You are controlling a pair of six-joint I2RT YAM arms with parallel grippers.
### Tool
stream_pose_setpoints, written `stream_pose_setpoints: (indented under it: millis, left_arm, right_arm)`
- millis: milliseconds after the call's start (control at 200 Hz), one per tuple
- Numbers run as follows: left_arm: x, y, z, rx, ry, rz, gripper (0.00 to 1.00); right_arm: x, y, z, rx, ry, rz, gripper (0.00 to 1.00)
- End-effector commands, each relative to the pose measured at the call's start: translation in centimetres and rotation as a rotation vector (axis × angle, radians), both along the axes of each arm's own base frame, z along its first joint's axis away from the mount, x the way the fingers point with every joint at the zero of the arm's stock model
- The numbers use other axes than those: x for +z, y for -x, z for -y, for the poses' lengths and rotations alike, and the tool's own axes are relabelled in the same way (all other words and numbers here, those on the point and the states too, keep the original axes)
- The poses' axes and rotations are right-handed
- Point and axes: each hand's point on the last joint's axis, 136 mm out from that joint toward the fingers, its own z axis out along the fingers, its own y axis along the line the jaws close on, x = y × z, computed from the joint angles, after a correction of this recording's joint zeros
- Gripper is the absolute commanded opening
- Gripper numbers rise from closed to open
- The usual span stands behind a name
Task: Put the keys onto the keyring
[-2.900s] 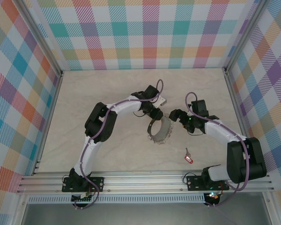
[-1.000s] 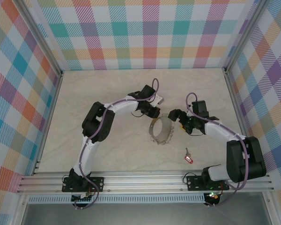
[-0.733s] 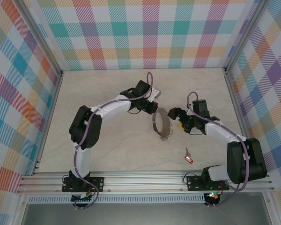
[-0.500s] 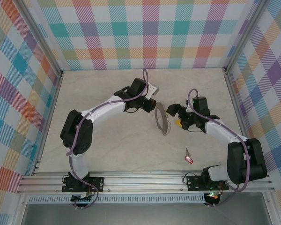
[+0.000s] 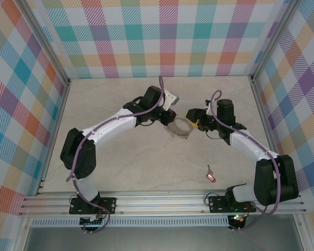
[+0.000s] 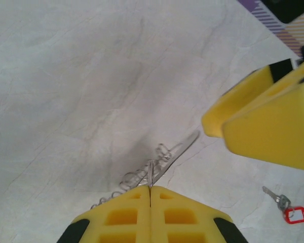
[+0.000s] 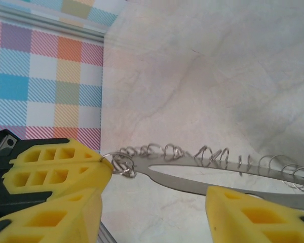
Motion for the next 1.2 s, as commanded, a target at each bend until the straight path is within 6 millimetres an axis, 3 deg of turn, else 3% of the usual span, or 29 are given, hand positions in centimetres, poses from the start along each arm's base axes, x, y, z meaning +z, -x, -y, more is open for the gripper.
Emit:
stream_pose_setpoints:
  millis: [0, 375, 795, 965, 1195]
  left_arm:
    - [3.2, 0.9, 0.9, -0.071, 0.079, 0.072, 0.00]
    - [6.6, 2.5, 1.4, -0.186, 0.119, 0.123, 0.00]
    - [9.6, 4.2, 1.7, -0.290, 0.173, 0.123, 0.00]
    - [10.5, 4.5, 1.5, -0.311, 0.192, 0.118, 0.00]
    - [10.7, 4.8, 1.1, -0.330, 0.204, 0.106, 0.00]
  right_arm:
    - [3.3, -0.7, -0.8, 0.068, 0.010, 0.202, 0.55]
    - [6.8, -1.4, -0.4, 0.096, 0.022, 0.393, 0.57]
    - [9.5, 2.2, -2.1, 0.309, -0.069, 0.548, 0.51]
    - [9.5, 3.0, -2.1, 0.332, -0.080, 0.558, 0.45]
    - [9.6, 4.2, -1.6, 0.327, -0.091, 0.568, 0.48]
